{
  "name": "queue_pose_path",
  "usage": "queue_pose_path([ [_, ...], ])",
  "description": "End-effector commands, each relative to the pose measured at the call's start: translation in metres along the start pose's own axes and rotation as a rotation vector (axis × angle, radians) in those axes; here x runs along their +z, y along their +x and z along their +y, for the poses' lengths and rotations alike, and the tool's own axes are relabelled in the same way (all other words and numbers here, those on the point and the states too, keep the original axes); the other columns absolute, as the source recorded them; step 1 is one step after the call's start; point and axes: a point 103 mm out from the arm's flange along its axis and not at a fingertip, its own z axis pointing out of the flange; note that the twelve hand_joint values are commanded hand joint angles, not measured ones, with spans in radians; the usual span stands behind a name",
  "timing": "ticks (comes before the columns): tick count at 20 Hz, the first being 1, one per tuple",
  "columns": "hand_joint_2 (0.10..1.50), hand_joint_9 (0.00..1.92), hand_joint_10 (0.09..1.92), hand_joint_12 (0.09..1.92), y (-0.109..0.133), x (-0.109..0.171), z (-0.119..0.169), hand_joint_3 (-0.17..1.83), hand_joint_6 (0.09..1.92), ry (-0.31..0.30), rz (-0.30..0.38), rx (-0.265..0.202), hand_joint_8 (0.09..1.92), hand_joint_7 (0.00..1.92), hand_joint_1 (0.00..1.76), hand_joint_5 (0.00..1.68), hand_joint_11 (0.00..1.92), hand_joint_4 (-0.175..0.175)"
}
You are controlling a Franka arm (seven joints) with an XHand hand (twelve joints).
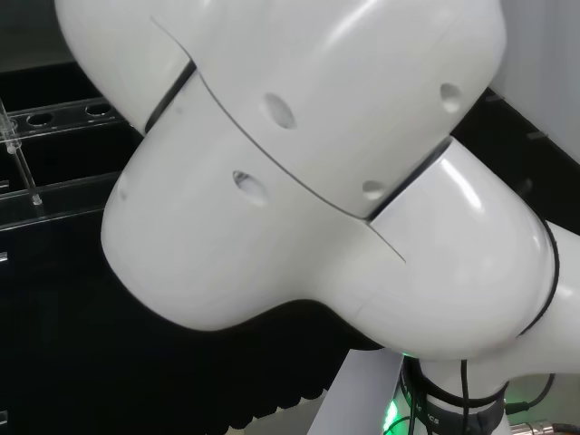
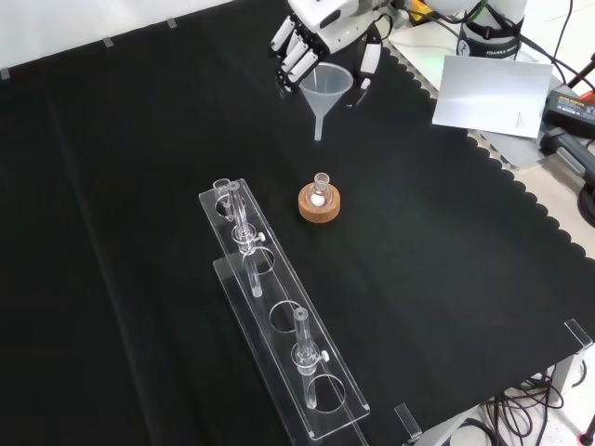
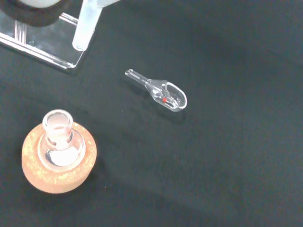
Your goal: Put the funnel back on the funnel stand.
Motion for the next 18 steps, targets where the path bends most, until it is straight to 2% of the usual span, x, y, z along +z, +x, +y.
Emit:
queue_pose_path([
  [1,0.78,1.04,0.4,1.25,-0.022,-0.033,0.004,0.43,0.67,-0.016,-0.009,0.017,0.72,0.66,0.77,0.63,0.69,-0.019],
  [7,0.78,1.03,0.41,1.25,-0.036,-0.047,0.01,0.43,0.68,-0.039,0.004,0.032,0.72,0.65,0.77,0.63,0.69,-0.018],
  [18,0.77,1.03,0.41,1.25,-0.028,-0.07,0.049,0.44,0.68,-0.07,0.007,-0.021,0.73,0.65,0.78,0.63,0.7,-0.018],
])
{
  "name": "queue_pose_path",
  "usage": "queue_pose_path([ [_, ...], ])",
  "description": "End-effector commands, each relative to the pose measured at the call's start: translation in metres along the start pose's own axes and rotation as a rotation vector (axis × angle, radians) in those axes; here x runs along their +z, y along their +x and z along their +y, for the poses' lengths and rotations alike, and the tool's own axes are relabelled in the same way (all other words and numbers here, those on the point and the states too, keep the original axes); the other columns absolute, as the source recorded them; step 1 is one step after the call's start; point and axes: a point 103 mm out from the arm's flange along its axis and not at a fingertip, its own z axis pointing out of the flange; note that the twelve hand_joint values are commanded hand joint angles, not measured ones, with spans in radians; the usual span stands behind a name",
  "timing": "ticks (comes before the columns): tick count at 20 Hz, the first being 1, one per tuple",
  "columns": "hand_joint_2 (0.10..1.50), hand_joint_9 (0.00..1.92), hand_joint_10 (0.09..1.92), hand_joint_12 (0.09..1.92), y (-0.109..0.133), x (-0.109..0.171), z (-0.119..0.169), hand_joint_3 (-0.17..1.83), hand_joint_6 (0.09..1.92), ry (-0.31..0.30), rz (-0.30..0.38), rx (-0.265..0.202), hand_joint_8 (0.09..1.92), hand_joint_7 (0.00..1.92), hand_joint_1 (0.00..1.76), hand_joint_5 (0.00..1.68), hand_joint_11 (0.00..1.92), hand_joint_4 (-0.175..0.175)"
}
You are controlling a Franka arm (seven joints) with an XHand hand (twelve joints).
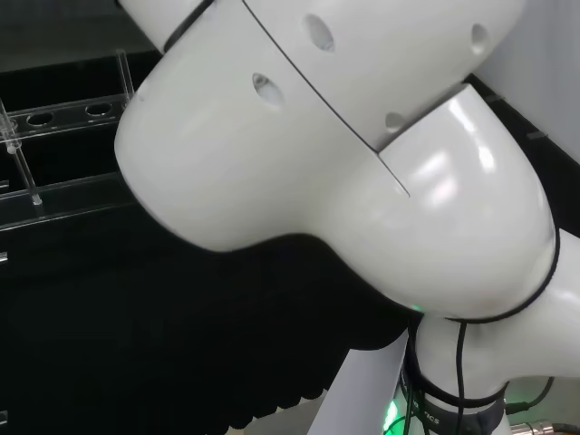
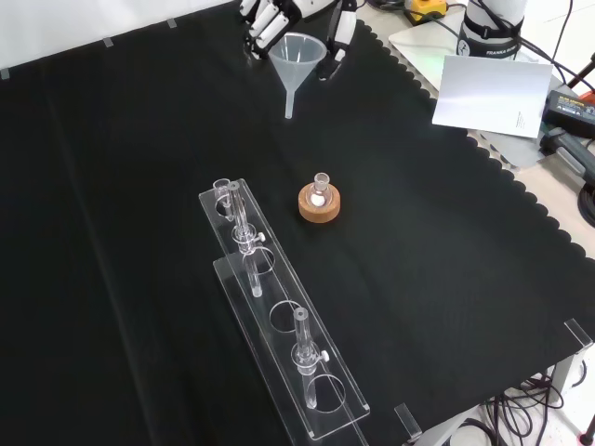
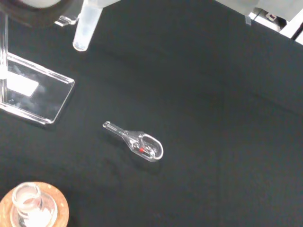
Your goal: Put the funnel back on the funnel stand.
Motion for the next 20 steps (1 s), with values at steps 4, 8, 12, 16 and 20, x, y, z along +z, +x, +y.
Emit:
queue_pose_path([
  [4,0.77,1.03,0.41,1.25,0.005,-0.017,0.04,0.44,0.69,-0.024,0.011,-0.048,0.73,0.65,0.78,0.63,0.7,-0.018],
  [8,0.77,1.03,0.41,1.25,0.007,-0.018,0.055,0.44,0.69,-0.028,0.018,-0.066,0.73,0.65,0.78,0.63,0.7,-0.018],
  [12,0.77,1.03,0.42,1.25,0.01,-0.016,0.068,0.44,0.69,-0.024,0.018,-0.077,0.73,0.64,0.78,0.63,0.7,-0.018],
  [16,0.77,1.03,0.42,1.25,0.015,-0.014,0.079,0.44,0.69,-0.019,0.022,-0.087,0.73,0.64,0.78,0.63,0.7,-0.018],
  [20,0.77,1.03,0.42,1.25,0.022,-0.014,0.089,0.44,0.69,-0.013,0.018,-0.099,0.73,0.64,0.78,0.63,0.7,-0.017],
])
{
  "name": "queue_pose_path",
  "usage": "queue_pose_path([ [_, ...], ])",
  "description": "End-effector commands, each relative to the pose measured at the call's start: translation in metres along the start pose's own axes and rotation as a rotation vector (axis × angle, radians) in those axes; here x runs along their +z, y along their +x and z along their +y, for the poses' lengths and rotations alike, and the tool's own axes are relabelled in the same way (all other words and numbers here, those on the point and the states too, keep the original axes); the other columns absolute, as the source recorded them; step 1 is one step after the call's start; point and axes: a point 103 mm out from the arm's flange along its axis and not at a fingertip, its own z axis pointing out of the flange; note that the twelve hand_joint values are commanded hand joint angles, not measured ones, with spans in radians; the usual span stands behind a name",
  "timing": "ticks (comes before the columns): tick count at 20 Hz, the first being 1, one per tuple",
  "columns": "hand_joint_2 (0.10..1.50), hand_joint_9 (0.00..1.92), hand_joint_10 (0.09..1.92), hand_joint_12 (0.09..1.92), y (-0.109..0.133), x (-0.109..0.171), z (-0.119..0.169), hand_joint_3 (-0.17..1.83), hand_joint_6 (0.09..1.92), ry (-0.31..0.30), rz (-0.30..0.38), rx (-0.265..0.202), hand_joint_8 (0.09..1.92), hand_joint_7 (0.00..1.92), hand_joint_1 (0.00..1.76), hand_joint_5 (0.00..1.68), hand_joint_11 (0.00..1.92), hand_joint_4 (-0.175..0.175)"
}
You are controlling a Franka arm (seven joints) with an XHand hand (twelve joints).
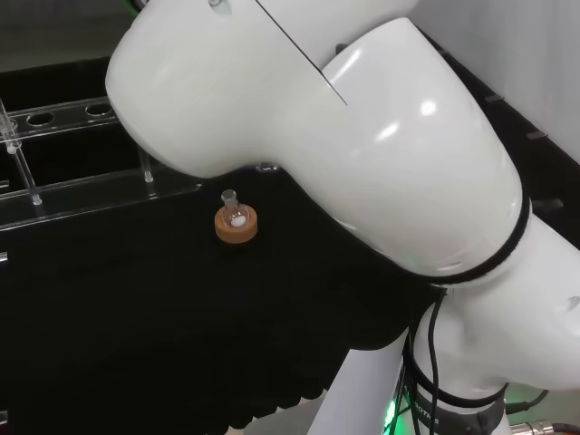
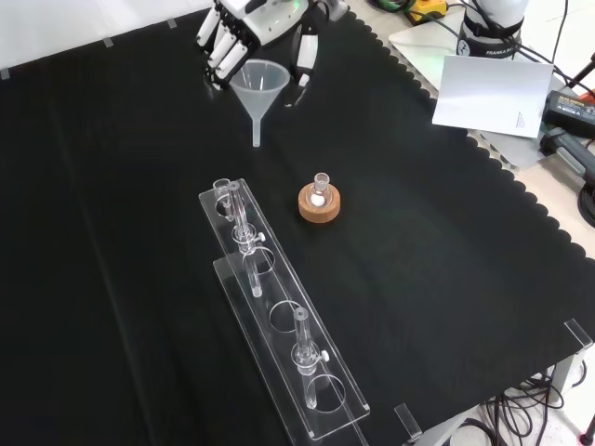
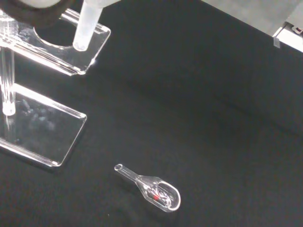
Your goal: Put the funnel back on the funnel stand.
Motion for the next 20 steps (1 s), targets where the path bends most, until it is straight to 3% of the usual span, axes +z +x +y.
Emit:
queue_pose_path([
  [1,0.77,1.03,0.42,1.24,0.013,-0.002,0.019,0.44,0.69,0.003,0.005,-0.031,0.73,0.64,0.78,0.63,0.7,-0.017],
  [20,0.77,1.03,0.42,1.24,0.037,0.005,0.059,0.45,0.7,0.013,0.006,-0.06,0.73,0.64,0.78,0.63,0.7,-0.016],
])
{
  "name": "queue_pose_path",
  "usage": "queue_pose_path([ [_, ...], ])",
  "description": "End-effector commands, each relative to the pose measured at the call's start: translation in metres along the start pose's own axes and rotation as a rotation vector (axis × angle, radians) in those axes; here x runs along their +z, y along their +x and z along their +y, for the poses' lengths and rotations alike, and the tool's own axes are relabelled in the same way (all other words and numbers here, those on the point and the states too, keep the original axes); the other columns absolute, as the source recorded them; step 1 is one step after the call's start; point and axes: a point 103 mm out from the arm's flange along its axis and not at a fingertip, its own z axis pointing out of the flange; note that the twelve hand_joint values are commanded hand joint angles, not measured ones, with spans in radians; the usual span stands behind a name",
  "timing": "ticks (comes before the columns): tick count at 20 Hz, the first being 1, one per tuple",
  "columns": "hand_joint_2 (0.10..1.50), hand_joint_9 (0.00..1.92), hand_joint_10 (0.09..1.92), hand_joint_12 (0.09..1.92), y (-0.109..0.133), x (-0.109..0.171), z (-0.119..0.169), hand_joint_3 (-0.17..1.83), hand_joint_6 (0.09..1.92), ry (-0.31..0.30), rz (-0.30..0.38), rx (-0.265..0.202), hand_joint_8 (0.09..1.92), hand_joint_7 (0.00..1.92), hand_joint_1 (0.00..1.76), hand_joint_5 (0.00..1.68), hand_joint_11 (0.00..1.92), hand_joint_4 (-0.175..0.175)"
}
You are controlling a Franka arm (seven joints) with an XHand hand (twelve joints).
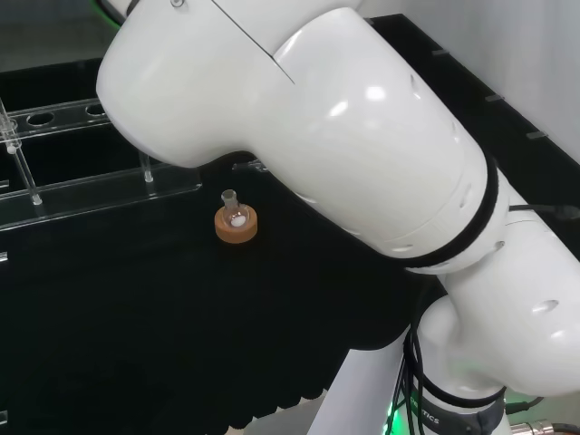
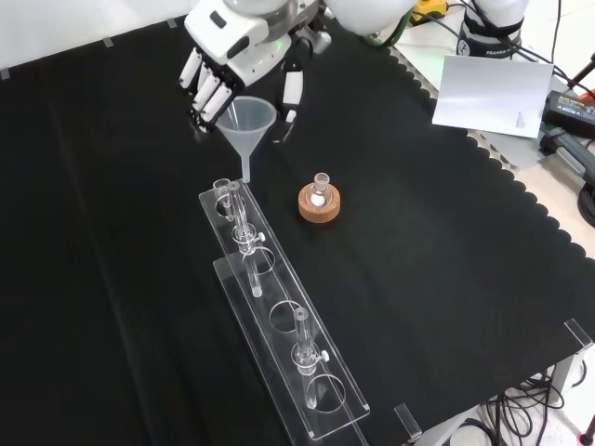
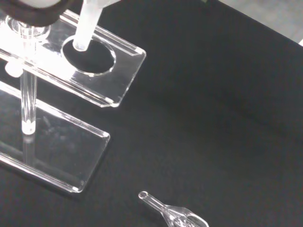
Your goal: Put the funnel back on the funnel stand.
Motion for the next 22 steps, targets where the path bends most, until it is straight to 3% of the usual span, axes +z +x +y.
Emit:
queue_pose_path([
  [1,0.77,1.03,0.42,1.24,0.005,0.006,0.01,0.45,0.7,0.006,0.009,-0.007,0.73,0.64,0.78,0.63,0.7,-0.016],
  [22,0.76,1.03,0.43,1.24,0.014,0.028,0.041,0.45,0.7,0.057,-0.018,-0.01,0.73,0.64,0.78,0.64,0.7,-0.015],
])
